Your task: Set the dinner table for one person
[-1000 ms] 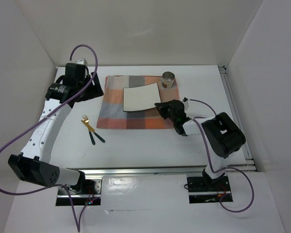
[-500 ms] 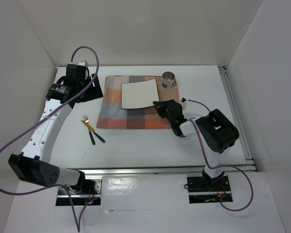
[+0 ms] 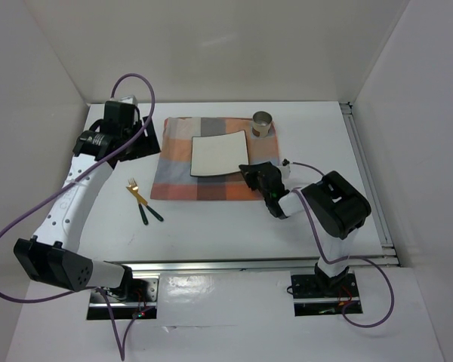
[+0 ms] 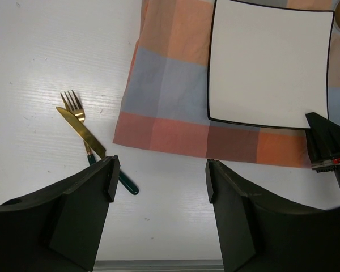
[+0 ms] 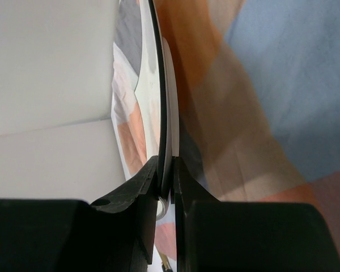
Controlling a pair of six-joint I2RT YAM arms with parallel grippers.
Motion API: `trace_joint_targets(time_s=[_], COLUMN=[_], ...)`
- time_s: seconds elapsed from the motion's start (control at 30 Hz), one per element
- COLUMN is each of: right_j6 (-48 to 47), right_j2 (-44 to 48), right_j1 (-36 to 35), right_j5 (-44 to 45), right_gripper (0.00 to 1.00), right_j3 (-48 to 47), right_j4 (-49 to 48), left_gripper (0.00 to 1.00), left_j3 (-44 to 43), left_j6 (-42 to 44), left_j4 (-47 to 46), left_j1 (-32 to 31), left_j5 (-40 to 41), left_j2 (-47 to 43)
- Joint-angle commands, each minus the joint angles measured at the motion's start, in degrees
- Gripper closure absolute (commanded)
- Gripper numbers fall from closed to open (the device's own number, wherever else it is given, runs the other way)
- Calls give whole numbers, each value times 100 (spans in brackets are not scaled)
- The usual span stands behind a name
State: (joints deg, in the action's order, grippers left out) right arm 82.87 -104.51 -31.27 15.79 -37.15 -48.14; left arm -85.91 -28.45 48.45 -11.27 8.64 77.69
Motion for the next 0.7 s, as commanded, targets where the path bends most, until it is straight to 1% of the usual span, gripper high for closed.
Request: trace_joint_targets(time_s=[0.0,0.17,0.53,0.67], right_j6=[484,651,836,1169], right_j2=[256,194,27,27], right_j1=[-73,-125,-125,-125], right_j5=[372,442,504,390], right_gripper=[100,100,100,100], right_j3=[-135,-30,14,-109], right_j4=[-1601,-1786,-1664,-919], left_gripper=[21,21,21,21], left_j3=[39,39,39,39], left_j6=[120,120,120,120], left_j4=[-55,-55,-55,-55], left_j1=[37,37,37,37], left_j5=[50,50,50,50], left_j2=[-149,-149,-149,-149])
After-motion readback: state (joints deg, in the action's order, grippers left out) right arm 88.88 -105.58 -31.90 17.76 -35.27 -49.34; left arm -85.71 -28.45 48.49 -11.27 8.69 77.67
